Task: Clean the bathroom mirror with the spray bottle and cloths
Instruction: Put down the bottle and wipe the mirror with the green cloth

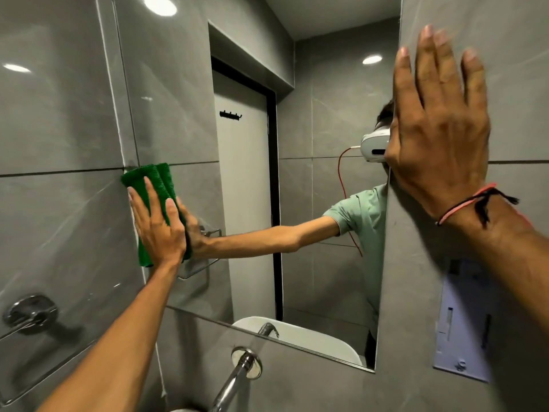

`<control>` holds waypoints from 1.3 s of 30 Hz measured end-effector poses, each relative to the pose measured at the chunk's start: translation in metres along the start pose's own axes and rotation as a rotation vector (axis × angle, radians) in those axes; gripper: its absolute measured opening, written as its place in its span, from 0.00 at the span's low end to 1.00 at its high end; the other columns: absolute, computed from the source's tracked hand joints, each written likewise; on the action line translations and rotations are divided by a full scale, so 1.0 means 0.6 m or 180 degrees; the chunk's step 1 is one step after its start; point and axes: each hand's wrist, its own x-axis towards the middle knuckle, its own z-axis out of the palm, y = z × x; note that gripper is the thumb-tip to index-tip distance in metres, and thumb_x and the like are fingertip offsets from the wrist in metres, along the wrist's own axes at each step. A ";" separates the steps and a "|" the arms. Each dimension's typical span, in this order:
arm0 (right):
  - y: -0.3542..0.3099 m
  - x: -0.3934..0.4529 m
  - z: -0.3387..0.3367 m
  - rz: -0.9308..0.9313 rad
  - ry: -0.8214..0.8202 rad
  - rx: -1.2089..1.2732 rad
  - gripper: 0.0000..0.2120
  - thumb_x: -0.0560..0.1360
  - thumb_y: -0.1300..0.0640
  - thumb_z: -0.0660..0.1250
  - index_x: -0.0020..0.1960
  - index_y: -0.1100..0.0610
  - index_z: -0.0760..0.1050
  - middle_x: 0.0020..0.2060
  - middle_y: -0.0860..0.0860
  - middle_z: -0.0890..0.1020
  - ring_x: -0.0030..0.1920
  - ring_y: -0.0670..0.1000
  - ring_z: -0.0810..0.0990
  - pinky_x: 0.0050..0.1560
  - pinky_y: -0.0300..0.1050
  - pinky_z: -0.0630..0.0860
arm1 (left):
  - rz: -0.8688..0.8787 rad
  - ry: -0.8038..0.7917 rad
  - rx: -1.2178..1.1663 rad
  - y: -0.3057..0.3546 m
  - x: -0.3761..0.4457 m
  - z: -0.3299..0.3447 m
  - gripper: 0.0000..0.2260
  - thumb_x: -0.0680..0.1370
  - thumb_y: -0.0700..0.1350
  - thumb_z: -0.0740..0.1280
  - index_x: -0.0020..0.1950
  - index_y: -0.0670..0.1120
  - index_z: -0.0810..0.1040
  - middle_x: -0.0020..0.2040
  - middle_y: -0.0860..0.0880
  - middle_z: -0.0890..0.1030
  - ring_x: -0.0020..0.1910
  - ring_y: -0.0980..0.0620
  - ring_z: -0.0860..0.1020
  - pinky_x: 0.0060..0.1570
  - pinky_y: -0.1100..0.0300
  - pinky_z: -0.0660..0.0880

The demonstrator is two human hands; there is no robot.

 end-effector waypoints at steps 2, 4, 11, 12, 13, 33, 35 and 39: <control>-0.001 0.000 -0.001 0.0008 0.0026 0.0012 0.33 0.81 0.59 0.55 0.85 0.60 0.49 0.83 0.62 0.53 0.84 0.60 0.50 0.83 0.62 0.47 | 0.0013 -0.0005 0.0074 0.014 -0.021 0.003 0.27 0.84 0.54 0.52 0.84 0.51 0.54 0.85 0.40 0.50 0.84 0.40 0.50 0.82 0.41 0.51; -0.002 -0.002 -0.003 0.0027 0.0009 -0.0008 0.34 0.81 0.59 0.55 0.85 0.59 0.49 0.84 0.62 0.52 0.84 0.60 0.50 0.83 0.62 0.47 | 0.0038 -0.0064 0.0101 0.031 -0.059 0.008 0.28 0.84 0.55 0.52 0.84 0.51 0.53 0.85 0.40 0.49 0.84 0.40 0.49 0.81 0.38 0.50; -0.001 -0.004 -0.013 -0.0005 -0.0105 -0.0049 0.34 0.81 0.59 0.54 0.85 0.58 0.47 0.84 0.60 0.50 0.85 0.58 0.48 0.83 0.61 0.47 | 0.0277 -0.0295 0.0143 0.154 -0.211 0.025 0.27 0.84 0.55 0.51 0.83 0.55 0.52 0.85 0.41 0.49 0.84 0.42 0.48 0.80 0.35 0.50; 0.002 -0.005 -0.014 -0.0040 -0.0130 -0.0041 0.33 0.82 0.58 0.54 0.85 0.58 0.46 0.84 0.60 0.50 0.85 0.58 0.48 0.83 0.61 0.47 | 0.0346 -0.0302 0.0153 0.180 -0.226 0.029 0.26 0.84 0.55 0.50 0.83 0.55 0.53 0.85 0.40 0.50 0.84 0.42 0.49 0.80 0.35 0.50; 0.008 -0.007 -0.017 -0.0077 -0.0155 -0.0037 0.32 0.84 0.56 0.53 0.85 0.57 0.46 0.84 0.60 0.50 0.85 0.58 0.47 0.83 0.61 0.46 | 0.0407 -0.0312 0.0162 0.208 -0.240 0.031 0.26 0.84 0.55 0.50 0.83 0.56 0.53 0.85 0.40 0.50 0.84 0.41 0.50 0.80 0.34 0.51; 0.068 -0.083 -0.040 -0.0008 -0.0354 -0.0099 0.38 0.82 0.30 0.47 0.85 0.47 0.44 0.84 0.61 0.48 0.85 0.59 0.47 0.80 0.70 0.47 | 0.1140 -0.0567 -0.0033 0.378 -0.432 0.053 0.24 0.86 0.56 0.49 0.83 0.57 0.54 0.84 0.38 0.52 0.84 0.42 0.49 0.79 0.34 0.52; 0.052 -0.093 -0.041 0.0067 -0.0347 -0.0037 0.39 0.81 0.30 0.47 0.85 0.47 0.44 0.84 0.62 0.48 0.84 0.60 0.48 0.79 0.71 0.46 | 0.1083 -0.0519 -0.0039 0.350 -0.431 0.052 0.24 0.86 0.56 0.49 0.83 0.57 0.54 0.84 0.39 0.52 0.84 0.42 0.50 0.79 0.35 0.52; 0.013 -0.125 -0.033 -0.0046 -0.0331 0.0067 0.38 0.82 0.31 0.48 0.85 0.49 0.45 0.83 0.63 0.51 0.84 0.61 0.50 0.79 0.71 0.47 | 0.1066 -0.0464 -0.0010 0.283 -0.420 0.048 0.24 0.86 0.57 0.49 0.83 0.55 0.56 0.84 0.39 0.52 0.84 0.41 0.52 0.80 0.37 0.51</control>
